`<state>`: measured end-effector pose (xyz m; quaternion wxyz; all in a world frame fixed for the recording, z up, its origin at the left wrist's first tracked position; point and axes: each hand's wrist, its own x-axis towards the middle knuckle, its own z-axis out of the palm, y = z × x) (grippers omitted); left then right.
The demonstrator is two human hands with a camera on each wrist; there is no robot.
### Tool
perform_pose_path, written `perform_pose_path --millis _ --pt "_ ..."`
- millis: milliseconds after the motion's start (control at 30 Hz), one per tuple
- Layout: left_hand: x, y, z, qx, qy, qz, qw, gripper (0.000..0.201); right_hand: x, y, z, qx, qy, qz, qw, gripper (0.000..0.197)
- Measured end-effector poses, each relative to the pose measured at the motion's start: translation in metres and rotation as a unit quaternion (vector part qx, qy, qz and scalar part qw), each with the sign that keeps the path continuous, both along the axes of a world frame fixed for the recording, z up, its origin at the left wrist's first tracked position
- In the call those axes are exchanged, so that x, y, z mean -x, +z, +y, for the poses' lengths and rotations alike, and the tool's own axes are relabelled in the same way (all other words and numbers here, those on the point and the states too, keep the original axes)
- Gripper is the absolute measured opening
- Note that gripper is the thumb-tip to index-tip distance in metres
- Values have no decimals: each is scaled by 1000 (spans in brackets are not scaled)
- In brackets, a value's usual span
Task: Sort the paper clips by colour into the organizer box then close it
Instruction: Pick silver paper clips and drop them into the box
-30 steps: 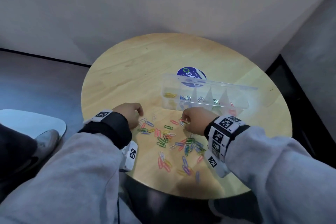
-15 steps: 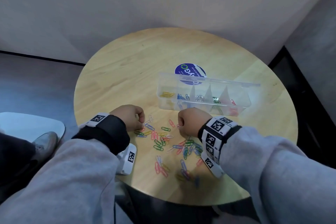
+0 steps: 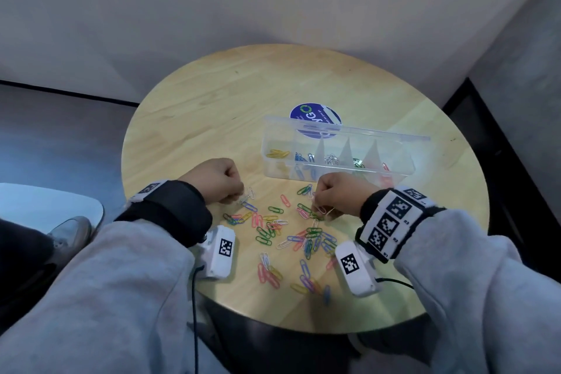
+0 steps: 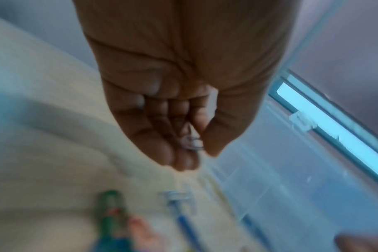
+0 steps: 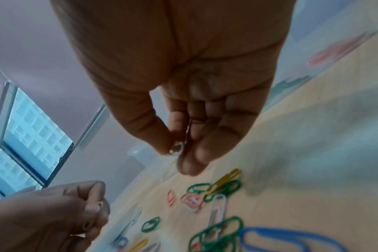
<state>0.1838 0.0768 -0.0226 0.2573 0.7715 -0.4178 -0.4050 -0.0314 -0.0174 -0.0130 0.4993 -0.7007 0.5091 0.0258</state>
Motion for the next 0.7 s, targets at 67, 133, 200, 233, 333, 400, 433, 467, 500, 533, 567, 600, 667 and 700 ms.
perform_pose_path --millis 67,133,200,233,333,400,433,467,500,533,567,600,667,700 --pt "1 4 -4 38 71 147 986 27 0 -2 1 -75 -50 -57 994 23" --pt "0 7 -7 54 119 214 968 24 0 -3 0 -140 -105 -120 977 24" --pt "-2 4 -11 35 138 207 968 25 0 -2 -2 -167 -139 -139 966 26" --pt "-2 1 -12 15 129 169 977 25 0 -2 -3 -164 -145 -130 967 26" --pt "0 -8 -14 -62 16 -54 997 8 2 -2 -9 -79 -90 -43 992 16" --pt "2 -8 -12 -101 -37 -157 982 10 4 -5 -12 59 2 74 996 9" --pt "3 -7 -12 -110 -47 -178 977 13 4 -7 -12 122 37 116 985 8" --pt "4 -6 -13 -115 -54 -192 973 15 2 -9 -11 162 57 144 974 6" --pt "6 -5 -14 -117 -62 -201 971 14 0 -10 -9 185 67 160 967 4" --pt "9 -5 -15 -122 -72 -207 968 13 -3 -11 -8 195 72 168 964 5" --pt "12 -5 -16 -128 -82 -211 966 10 -7 -13 -6 200 77 173 961 8" --pt "15 -5 -17 -134 -86 -216 963 7 -10 -15 -5 206 84 176 959 11" --pt "17 -4 -17 -138 -87 -216 963 6 -15 -17 -5 222 104 183 952 17" --pt "18 -4 -17 -142 -88 -211 963 6 -17 -18 -5 233 112 185 948 15"
